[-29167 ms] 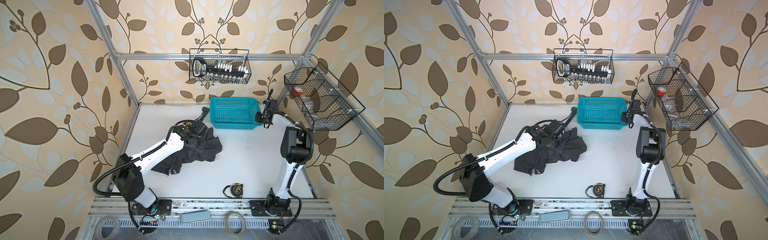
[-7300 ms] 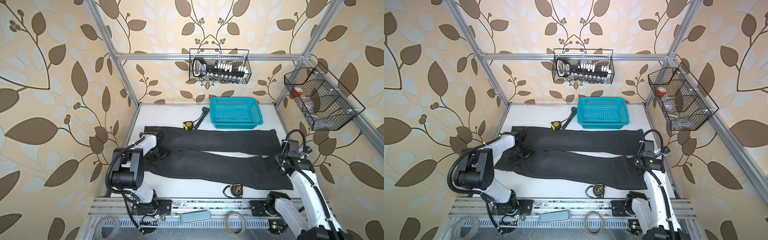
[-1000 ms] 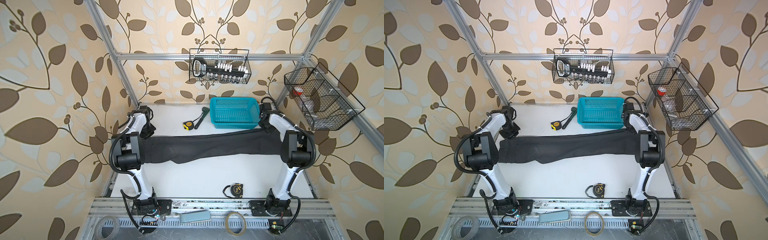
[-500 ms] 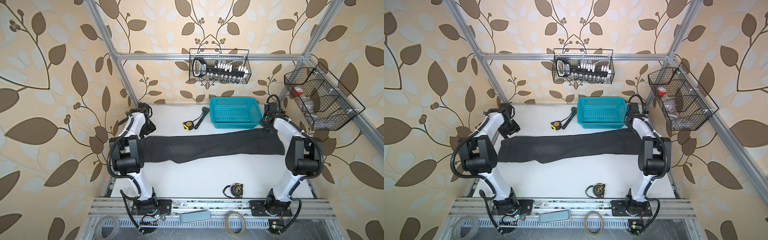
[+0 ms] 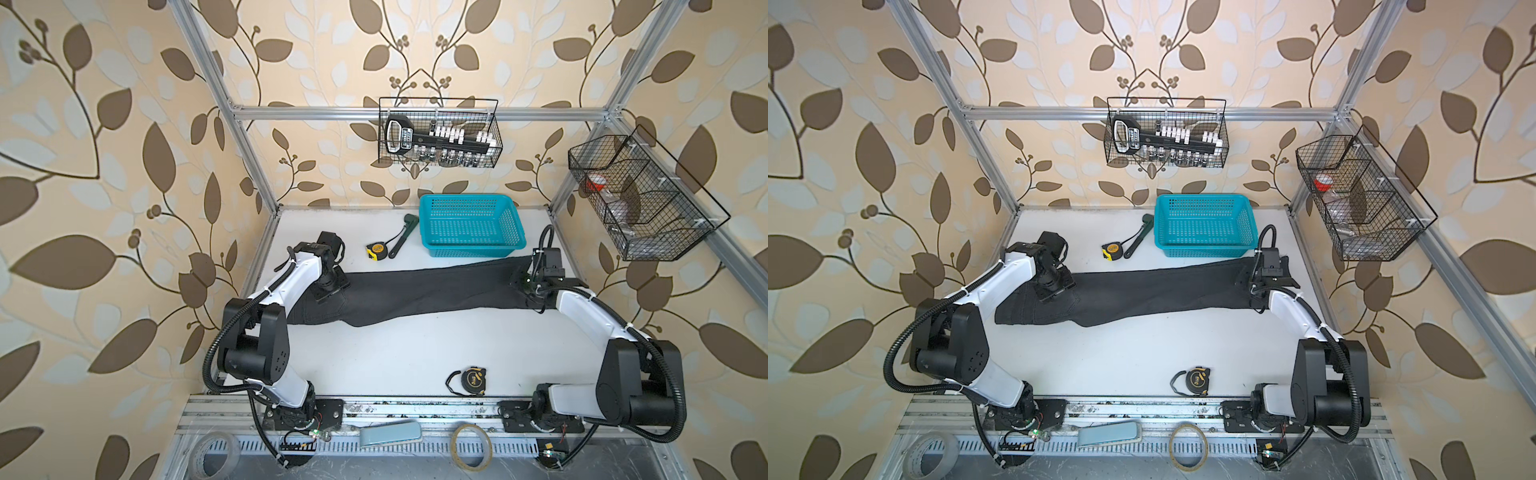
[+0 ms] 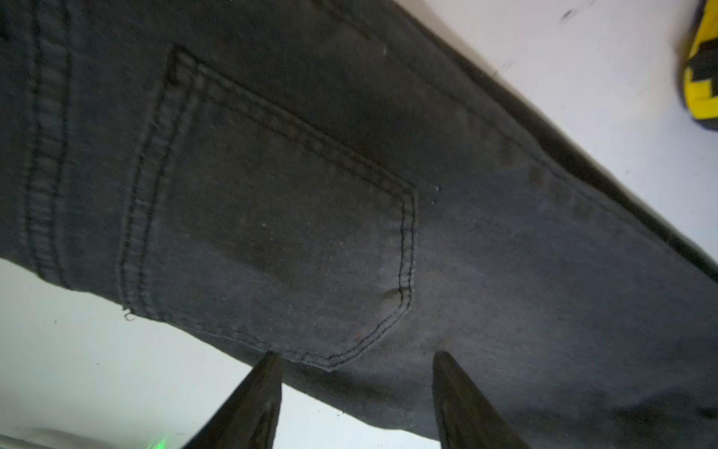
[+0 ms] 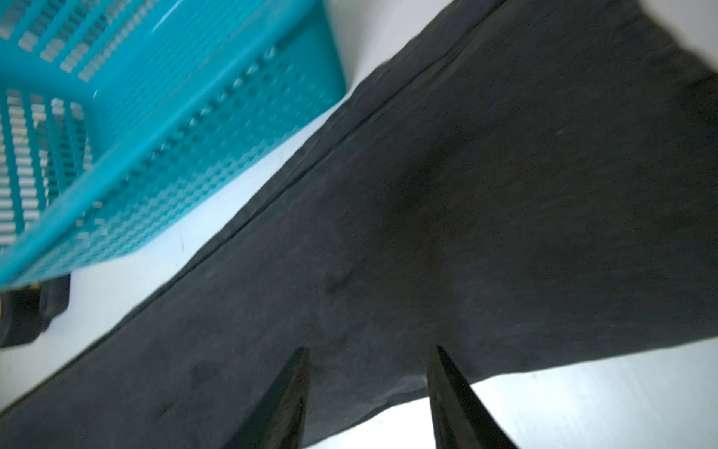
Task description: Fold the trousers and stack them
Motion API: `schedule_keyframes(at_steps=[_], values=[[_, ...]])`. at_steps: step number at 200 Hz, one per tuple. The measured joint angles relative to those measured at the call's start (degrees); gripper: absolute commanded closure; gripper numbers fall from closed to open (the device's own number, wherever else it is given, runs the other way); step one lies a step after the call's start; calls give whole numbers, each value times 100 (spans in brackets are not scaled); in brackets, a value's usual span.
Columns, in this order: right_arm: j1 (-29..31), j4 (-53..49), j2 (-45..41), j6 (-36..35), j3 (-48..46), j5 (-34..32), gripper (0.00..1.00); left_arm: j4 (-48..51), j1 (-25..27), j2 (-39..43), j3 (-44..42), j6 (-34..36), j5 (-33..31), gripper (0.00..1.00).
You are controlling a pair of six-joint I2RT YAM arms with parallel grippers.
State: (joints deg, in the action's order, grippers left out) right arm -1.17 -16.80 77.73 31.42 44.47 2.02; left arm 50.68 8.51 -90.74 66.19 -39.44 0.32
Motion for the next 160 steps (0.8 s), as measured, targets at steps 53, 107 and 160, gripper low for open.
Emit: schedule_keyframes(at_steps=[53, 107, 160], values=[[977, 776, 302, -208, -205, 293, 50, -337, 13, -667, 52, 118, -313, 37], [1320, 1331, 964, -160, -284, 286, 51, -503, 13, -1462, 573, 404, -535, 37], [1421, 1414, 1342, -166, -289, 205, 52, -389, 61, -1709, 949, 597, -632, 36]])
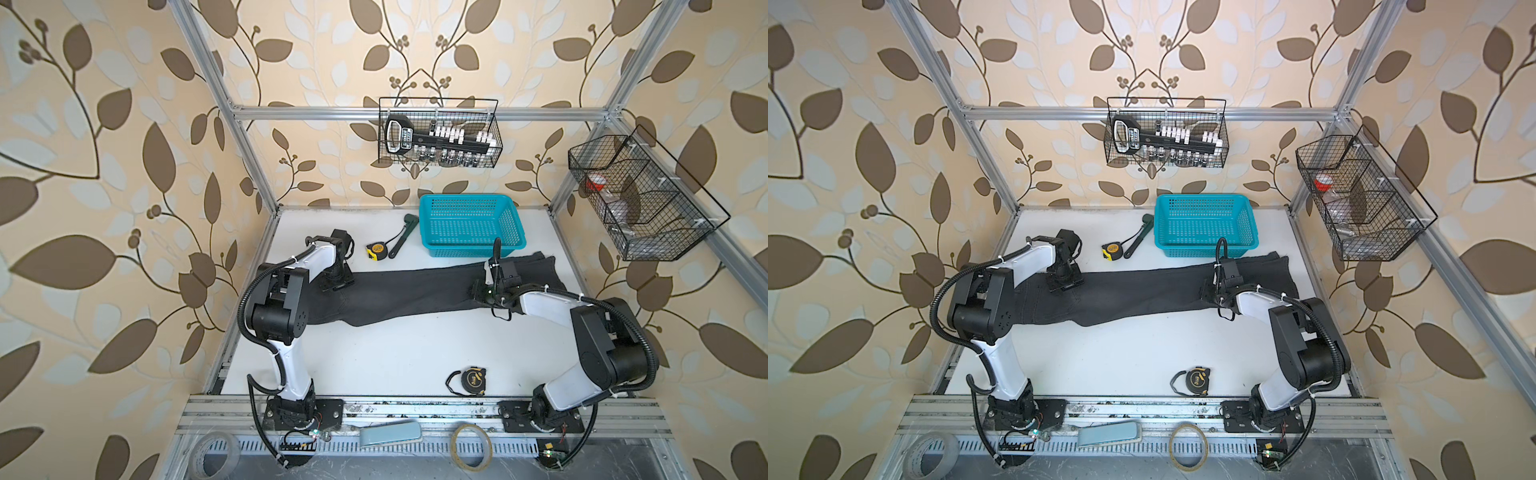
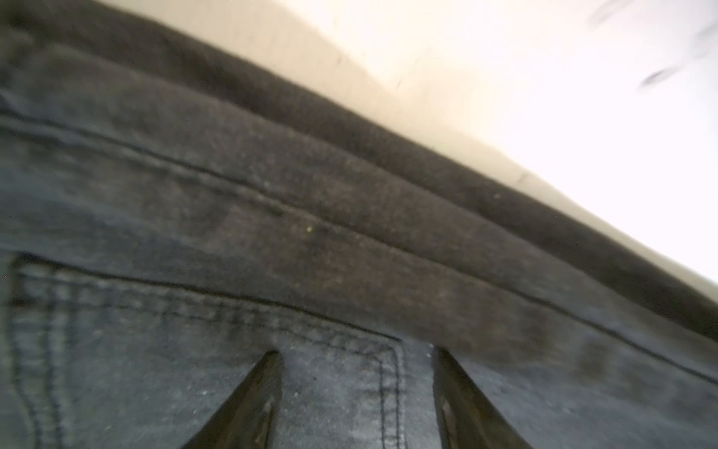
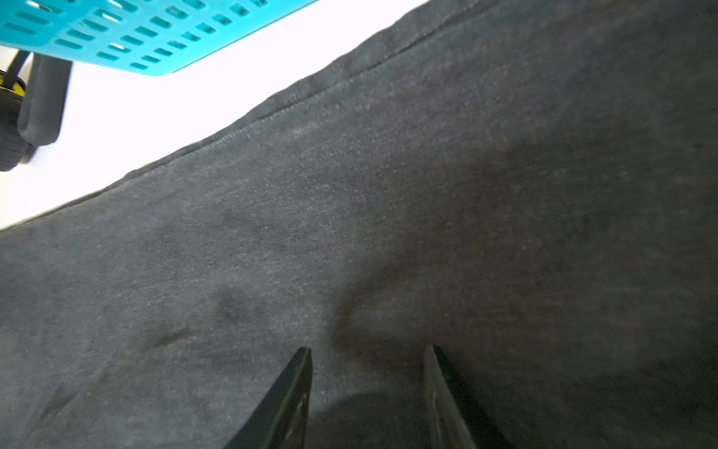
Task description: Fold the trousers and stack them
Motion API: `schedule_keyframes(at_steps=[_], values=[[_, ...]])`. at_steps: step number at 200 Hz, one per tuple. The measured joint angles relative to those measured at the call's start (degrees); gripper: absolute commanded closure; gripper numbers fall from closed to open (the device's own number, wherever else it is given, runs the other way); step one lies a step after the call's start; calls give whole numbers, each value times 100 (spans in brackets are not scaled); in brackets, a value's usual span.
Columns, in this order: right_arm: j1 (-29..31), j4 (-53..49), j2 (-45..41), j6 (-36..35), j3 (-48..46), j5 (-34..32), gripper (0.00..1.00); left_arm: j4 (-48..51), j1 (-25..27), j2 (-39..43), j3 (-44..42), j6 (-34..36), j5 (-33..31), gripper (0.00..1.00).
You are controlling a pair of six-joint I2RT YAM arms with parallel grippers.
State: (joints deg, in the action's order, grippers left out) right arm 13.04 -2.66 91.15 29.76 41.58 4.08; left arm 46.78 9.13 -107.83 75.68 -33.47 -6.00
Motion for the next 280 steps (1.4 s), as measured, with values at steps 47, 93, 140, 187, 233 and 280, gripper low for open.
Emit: schedule_keyframes(at_steps=[47, 93, 140, 187, 233, 280], values=[[33, -457, -122, 11, 42, -109, 52, 160, 743, 601, 66, -160, 140, 35], [35, -859, -520, 94, -221, -105, 51, -101, 1567, 721, -529, -610, 411, 36], [33, -1591, -1196, 168, -507, -142, 46, -94, 1617, 647, -944, -697, 234, 36], [-1078, -2538, -1974, -293, -466, -586, 42, -229, 1593, 728, -1419, -623, -68, 36], [-2273, -2830, -1665, -688, -129, -796, 41, -345, 1274, 975, -1751, -485, -50, 36], [-2334, -2726, -739, -688, 313, -1058, 40, -254, 769, 1021, -1794, -186, -59, 36]])
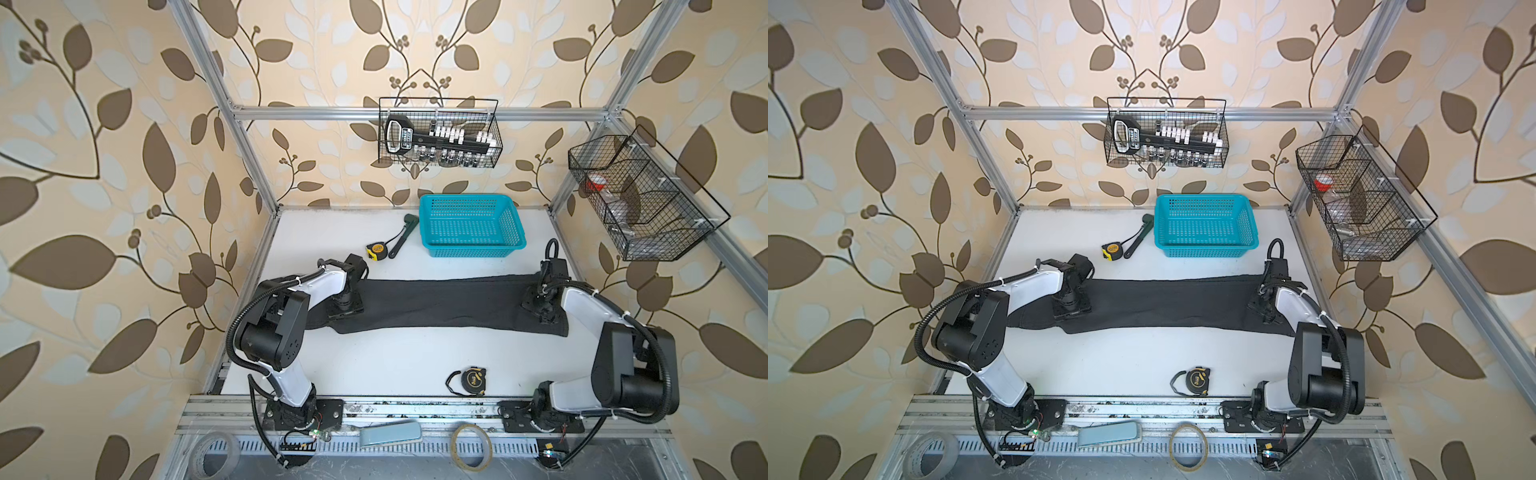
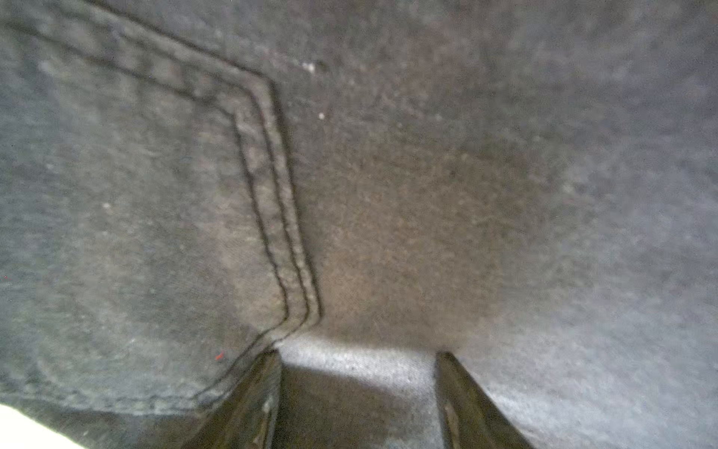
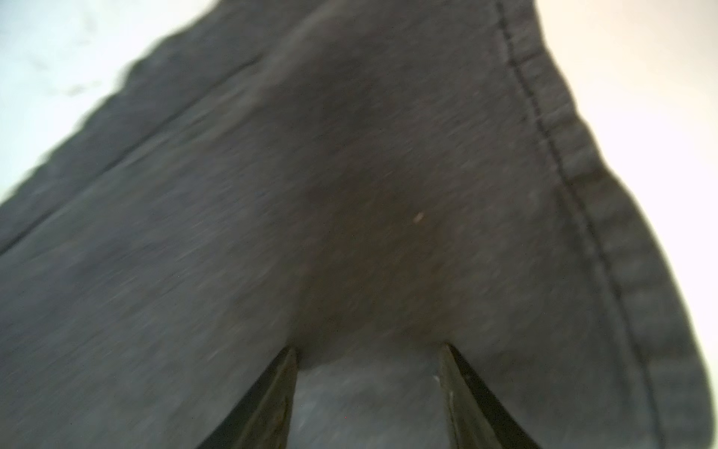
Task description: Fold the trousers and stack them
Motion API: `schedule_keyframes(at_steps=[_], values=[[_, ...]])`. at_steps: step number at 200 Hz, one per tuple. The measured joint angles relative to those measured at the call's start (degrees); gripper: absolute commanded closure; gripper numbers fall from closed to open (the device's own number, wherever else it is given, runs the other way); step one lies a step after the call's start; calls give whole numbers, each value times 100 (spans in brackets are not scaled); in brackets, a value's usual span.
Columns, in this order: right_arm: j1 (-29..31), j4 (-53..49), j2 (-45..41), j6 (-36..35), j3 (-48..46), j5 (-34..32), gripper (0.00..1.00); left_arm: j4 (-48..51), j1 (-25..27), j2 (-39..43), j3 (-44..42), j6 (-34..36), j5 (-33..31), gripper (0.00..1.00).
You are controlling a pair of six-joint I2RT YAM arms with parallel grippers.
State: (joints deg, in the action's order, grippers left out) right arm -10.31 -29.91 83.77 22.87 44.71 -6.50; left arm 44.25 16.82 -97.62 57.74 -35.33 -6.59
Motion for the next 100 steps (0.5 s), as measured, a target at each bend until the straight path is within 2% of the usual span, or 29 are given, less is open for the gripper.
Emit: schedule_keyframes(at_steps=[44, 100], values=[[4, 245, 525, -28, 140, -24, 38, 96, -227, 2, 31, 105, -26, 35], [-162, 155, 481, -487, 505, 26, 31, 367, -229, 4, 299, 341, -31, 32]])
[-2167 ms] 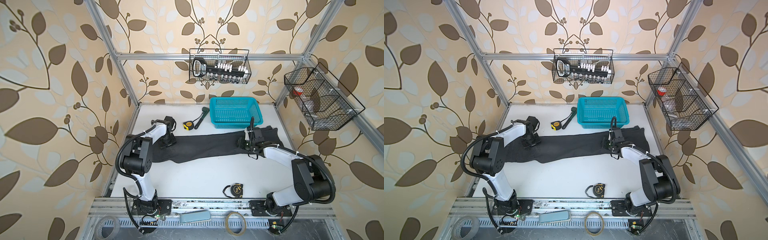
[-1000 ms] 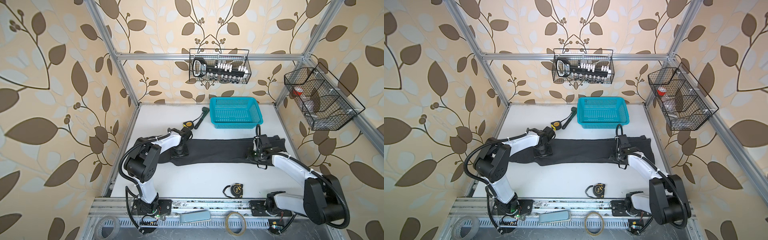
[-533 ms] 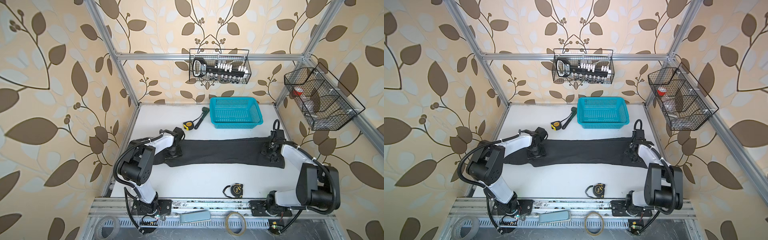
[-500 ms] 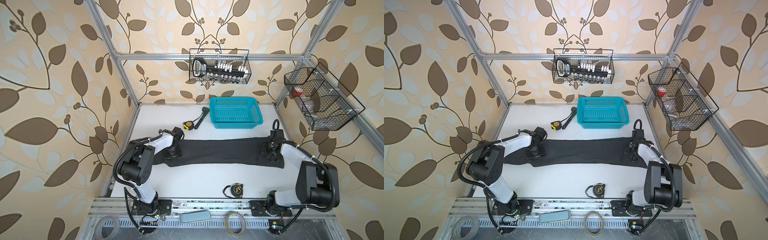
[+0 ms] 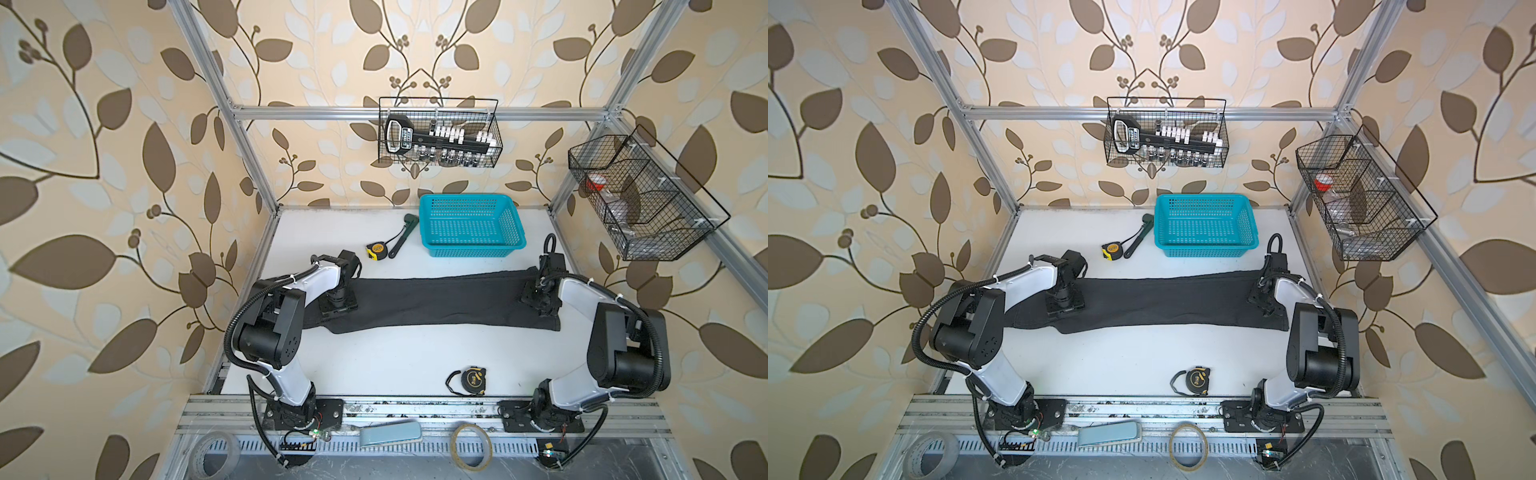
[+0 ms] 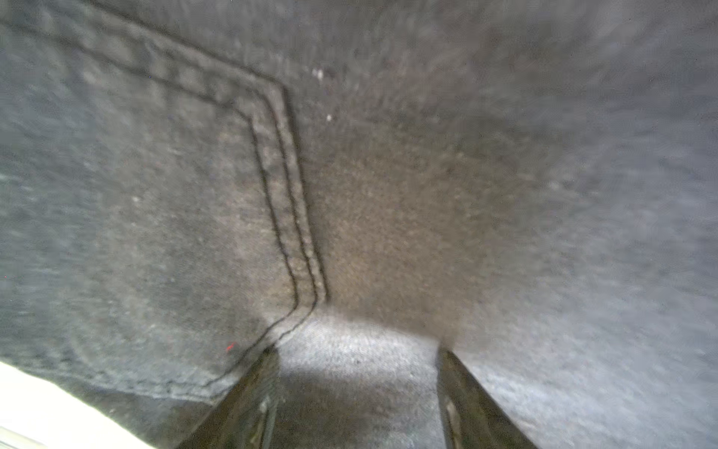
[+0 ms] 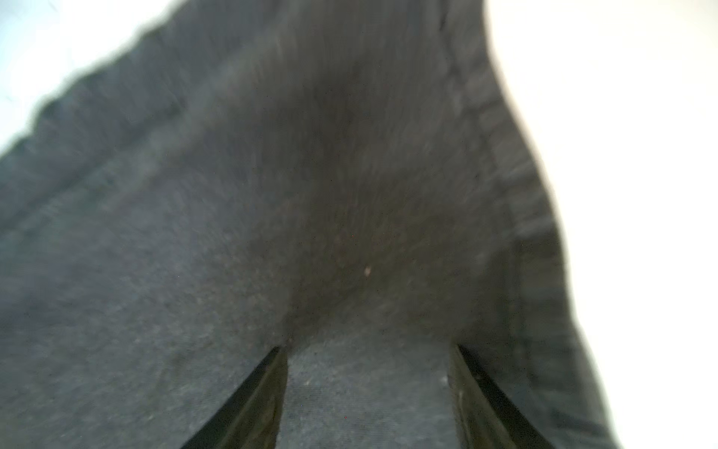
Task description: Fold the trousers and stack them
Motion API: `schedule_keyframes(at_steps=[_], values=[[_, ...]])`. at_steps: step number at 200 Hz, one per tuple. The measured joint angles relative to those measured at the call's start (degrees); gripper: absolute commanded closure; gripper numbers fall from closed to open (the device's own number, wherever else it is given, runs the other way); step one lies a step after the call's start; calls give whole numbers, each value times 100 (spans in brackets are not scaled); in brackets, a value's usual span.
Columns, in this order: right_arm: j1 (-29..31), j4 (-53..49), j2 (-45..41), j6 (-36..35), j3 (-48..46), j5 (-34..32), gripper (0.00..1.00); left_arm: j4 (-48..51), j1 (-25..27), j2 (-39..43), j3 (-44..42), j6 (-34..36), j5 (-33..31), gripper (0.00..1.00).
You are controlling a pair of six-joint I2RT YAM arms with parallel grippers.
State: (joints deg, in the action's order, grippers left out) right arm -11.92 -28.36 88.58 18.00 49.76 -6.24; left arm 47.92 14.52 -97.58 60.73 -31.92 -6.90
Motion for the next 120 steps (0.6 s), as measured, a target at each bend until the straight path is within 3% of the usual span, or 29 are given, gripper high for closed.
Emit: schedule_keyframes(at_steps=[57, 120], values=[[-393, -190, -278, -1222, 463, -382, 30, 212, 0, 133, 658, 275, 87, 25], [-837, -271, 437, -1880, 481, 199, 30, 264, -2, 426, 909, 544, 398, 15]])
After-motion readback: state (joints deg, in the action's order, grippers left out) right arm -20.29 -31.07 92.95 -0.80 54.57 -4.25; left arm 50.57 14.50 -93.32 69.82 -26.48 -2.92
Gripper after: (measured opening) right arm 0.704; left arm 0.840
